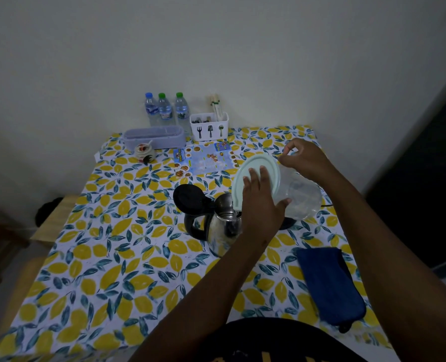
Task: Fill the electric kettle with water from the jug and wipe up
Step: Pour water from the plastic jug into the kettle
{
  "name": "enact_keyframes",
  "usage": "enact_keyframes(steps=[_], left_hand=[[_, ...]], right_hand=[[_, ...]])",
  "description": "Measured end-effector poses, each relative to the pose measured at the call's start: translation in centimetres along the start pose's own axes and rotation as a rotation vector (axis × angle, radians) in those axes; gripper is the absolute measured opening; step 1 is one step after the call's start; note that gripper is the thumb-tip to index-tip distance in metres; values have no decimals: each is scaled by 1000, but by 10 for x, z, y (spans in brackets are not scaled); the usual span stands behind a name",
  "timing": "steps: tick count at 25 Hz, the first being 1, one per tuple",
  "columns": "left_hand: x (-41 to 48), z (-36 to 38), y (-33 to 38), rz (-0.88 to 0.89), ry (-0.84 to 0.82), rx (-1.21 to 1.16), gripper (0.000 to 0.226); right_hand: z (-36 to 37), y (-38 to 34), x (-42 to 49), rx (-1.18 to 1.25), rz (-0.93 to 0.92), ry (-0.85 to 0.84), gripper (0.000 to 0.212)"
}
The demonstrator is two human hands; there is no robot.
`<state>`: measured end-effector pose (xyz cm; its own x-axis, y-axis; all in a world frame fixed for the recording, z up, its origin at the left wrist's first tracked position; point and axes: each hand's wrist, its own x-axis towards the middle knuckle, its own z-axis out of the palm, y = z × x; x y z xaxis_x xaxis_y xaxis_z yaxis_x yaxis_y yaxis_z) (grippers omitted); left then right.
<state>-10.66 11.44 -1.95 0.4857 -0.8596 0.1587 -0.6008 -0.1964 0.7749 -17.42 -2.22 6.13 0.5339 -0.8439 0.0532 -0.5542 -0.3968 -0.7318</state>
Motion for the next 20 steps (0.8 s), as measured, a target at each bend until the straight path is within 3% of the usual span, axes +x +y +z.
enact_keyframes(steps=[20], left_hand=[[5, -8, 1, 45, -38, 24, 93]], right_hand=[[1, 5, 3, 32, 3, 55, 13]])
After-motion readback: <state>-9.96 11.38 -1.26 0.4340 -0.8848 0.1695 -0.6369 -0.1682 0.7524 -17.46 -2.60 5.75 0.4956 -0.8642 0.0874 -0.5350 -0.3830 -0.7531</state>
